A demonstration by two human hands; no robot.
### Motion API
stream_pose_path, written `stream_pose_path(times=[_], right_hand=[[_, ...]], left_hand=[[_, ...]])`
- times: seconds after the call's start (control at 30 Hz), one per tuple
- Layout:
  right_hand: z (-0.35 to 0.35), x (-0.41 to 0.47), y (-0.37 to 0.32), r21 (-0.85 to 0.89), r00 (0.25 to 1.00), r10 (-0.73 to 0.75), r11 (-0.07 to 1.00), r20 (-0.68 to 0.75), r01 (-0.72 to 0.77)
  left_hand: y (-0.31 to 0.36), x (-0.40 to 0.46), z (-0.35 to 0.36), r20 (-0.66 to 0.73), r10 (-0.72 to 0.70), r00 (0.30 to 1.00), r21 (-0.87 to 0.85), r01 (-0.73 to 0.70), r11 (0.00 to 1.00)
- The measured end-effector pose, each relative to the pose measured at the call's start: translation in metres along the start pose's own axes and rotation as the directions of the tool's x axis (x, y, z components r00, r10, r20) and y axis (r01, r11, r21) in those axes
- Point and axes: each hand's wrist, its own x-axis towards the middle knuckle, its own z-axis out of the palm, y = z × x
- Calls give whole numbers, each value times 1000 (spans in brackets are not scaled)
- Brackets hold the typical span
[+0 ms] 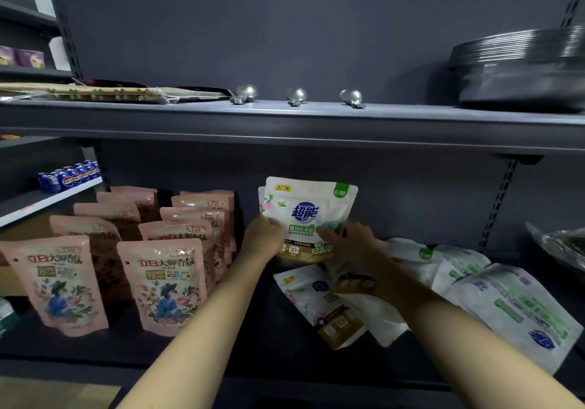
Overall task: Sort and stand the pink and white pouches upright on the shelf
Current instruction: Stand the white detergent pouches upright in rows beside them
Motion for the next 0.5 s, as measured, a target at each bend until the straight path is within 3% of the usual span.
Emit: stream_pose_path(times=[0.33,0.5], right_hand=[[27,12,-2,178,985,110,980,-132,-85],[37,15,-1,97,983,122,989,-138,-109]], left_hand=[[-27,14,14,-40,33,999,-162,-39,986],[-43,29,27,-5,8,1000,-348,-9,937]])
